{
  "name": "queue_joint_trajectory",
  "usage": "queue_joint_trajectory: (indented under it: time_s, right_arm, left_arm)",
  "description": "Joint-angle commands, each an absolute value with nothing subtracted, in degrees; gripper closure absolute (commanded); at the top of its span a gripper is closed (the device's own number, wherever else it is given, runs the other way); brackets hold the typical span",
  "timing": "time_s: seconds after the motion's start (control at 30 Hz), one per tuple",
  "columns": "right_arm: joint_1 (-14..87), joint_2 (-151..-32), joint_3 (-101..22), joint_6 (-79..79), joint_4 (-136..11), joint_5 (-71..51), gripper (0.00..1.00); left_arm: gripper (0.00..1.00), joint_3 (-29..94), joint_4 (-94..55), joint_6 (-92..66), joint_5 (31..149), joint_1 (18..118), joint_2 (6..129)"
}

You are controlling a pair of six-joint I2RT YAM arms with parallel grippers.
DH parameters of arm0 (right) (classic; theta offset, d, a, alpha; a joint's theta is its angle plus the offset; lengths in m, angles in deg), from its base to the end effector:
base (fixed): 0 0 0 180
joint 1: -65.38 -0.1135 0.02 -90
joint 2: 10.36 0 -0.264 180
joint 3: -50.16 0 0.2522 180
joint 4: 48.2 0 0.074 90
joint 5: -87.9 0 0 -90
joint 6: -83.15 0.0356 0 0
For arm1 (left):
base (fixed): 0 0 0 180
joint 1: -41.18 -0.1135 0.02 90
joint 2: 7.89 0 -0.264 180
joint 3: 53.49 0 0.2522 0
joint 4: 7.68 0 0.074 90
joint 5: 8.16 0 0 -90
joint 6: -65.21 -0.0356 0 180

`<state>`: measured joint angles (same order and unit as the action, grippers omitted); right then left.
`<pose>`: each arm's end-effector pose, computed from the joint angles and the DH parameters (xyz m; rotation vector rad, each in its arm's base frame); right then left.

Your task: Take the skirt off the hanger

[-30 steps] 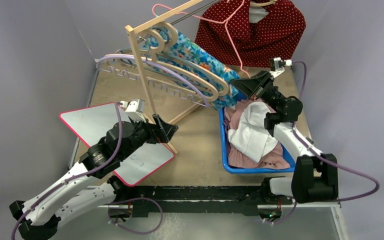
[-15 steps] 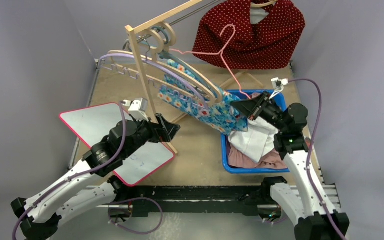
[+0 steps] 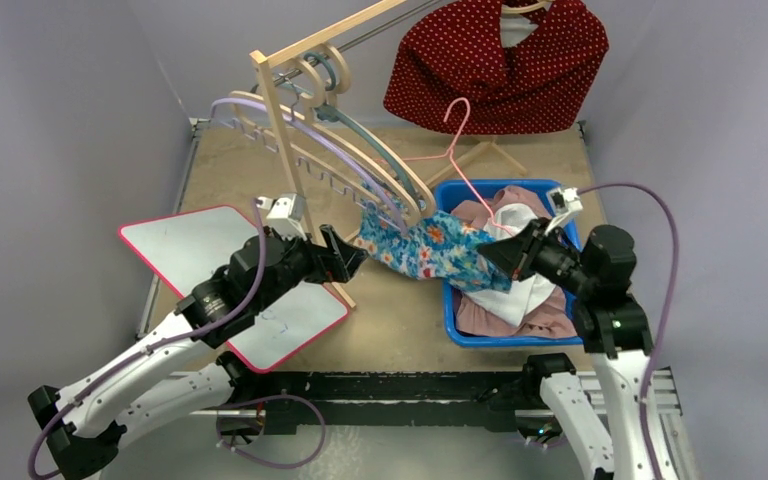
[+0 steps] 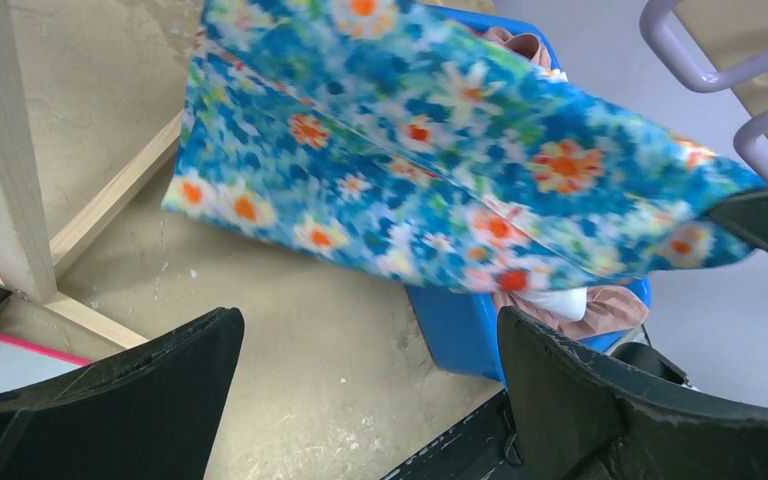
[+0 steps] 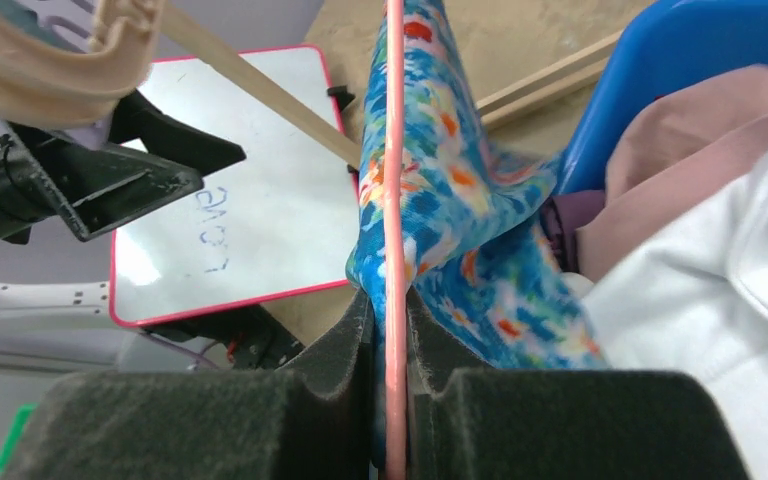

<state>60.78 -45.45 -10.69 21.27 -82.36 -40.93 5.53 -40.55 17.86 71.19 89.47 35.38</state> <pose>0.1295 0.0328 0.3600 -0.1609 1.7816 0.9949 0.1211 -0.1260 0.3308 -0.0384 1.9689 -0.9057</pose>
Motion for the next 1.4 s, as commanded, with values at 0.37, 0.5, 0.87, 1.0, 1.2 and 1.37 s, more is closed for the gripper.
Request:
queue_joint_trajectory:
  time_s: [0.37,0.5,0.87,1.0,1.2,1.37]
  right_arm:
    - [60.73,-39.80,-34.93,7.07,-101.65,-15.23,1.00]
    - [60.73,-40.06,-34.39,6.99,-102.43,-22.42,1.00]
    - [60.73,-46.04,-19.71,8.88,-90.49,-47.10,1.00]
    - [60.77,-50.17,-15.41,7.98,-88.73,-52.28,1.00]
    - [60.32,-53.18,-12.29,4.46,-91.04,-58.18,1.00]
    - [57.15,-52.37,-11.02,4.58,-91.10,-59.92,1.00]
  left_arm:
    - [0.03,7.67,-38.11,17.80,70.92,89.52,32.42]
    - [0.02,6.16,-37.24,18.76,70.35,89.52,30.90]
    - [0.02,6.33,-35.54,18.52,70.77,89.52,32.86]
    - [0.03,5.03,-34.88,19.35,71.21,89.52,33.62]
    - [0.02,3.60,-33.05,19.56,71.16,89.52,34.83]
    - [0.03,4.07,-31.35,19.49,70.53,89.52,38.38]
